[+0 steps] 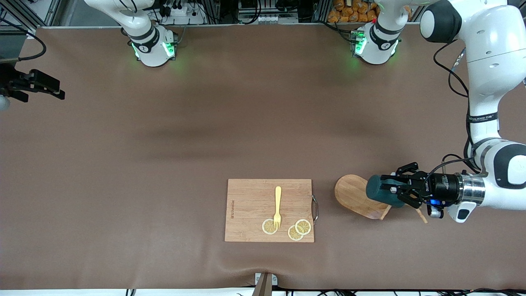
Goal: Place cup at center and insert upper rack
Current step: 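Lower the mug handle onto the peg and open the left gripper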
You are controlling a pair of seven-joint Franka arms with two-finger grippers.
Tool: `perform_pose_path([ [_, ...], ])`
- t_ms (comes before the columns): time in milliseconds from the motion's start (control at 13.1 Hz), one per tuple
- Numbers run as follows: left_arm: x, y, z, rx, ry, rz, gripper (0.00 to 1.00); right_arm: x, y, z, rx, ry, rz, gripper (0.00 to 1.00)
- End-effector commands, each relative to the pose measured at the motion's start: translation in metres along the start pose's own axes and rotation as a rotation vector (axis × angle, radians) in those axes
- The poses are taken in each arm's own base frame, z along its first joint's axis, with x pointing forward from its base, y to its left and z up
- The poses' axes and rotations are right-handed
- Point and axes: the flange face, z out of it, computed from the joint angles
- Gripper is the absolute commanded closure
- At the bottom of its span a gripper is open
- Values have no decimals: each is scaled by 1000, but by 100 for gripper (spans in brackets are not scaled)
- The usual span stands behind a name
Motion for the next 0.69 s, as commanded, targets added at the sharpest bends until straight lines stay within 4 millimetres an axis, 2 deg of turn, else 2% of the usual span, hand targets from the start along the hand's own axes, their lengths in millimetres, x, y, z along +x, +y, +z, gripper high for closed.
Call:
perform_pose_path([
  [0,-1,2,0,-9,-24,10,0,-1,-2,-2,-10,2,13,0],
  [458,-20,7,-8,-20,-23,-4,0,-2,-1,-3,-10,3,16,0],
  [610,-36,10,-11,-23,-18,-5,0,-1,-3,-3,-11,5,13,0],
])
